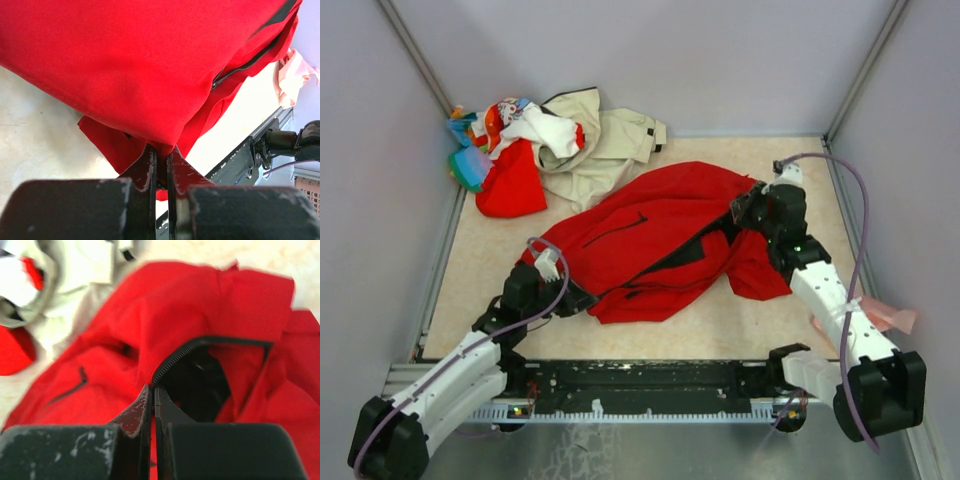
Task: Zip up the jacket
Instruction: Adjust the jacket at the center of the board, then zip the zipper on the jacket.
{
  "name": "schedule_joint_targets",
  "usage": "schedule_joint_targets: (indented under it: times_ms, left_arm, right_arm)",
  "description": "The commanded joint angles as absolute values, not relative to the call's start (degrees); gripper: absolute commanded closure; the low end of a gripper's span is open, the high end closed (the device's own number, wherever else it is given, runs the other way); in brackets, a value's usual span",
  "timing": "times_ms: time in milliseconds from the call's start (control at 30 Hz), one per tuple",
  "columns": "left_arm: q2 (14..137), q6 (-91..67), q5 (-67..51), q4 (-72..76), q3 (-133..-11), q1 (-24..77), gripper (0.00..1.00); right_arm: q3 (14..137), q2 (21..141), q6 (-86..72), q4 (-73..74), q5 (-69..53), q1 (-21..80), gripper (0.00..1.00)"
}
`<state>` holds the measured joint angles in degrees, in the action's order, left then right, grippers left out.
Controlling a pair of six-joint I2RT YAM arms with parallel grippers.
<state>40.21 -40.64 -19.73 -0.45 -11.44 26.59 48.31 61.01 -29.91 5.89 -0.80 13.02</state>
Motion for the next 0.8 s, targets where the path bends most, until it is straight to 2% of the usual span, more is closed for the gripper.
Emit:
schedule_joint_targets:
  times_ms: [0, 133, 233, 433, 533, 633, 767]
  left_arm:
    - [39.05, -39.69, -22.30, 1.68, -11.01, 26.38, 0.93]
    - [39.76, -39.81, -23.71, 2.28, -11.17, 26.43, 0.92]
    - [40.28, -39.73, -23.90, 2.85, -10.83, 26.45, 0.92]
    - [40.81, -39.91, -23.69, 3.53, -10.24, 26.41, 0.93]
    - [40.71, -39.82, -23.51, 3.40, -9.90, 26.46, 0.93]
    - [40.62, -39.90, -23.49, 3.93, -9.40, 26.45, 0.92]
    - [39.90, -40.29, -23.72, 5.38, -8.39, 26.41, 0.92]
  right_arm:
    - [42.07, 60.37, -26.35, 6.88, 6.21, 12.50, 1.00]
    - [40.28, 57.08, -24.33, 8.87, 7.56, 13.62, 0.69]
    - [40.84, 53.36, -22.72, 11.04, 10.20, 18.81, 0.57]
    - [39.87, 46.72, -23.63, 11.07, 15.50, 33.97, 0.56]
    - [37.85, 45.80, -22.24, 5.89, 12.85, 39.93, 0.57]
    - [35.16, 49.43, -21.89, -4.01, 7.36, 44.88, 0.58]
    - [36.04, 60.11, -21.63, -10.83, 9.48, 51.61, 0.60]
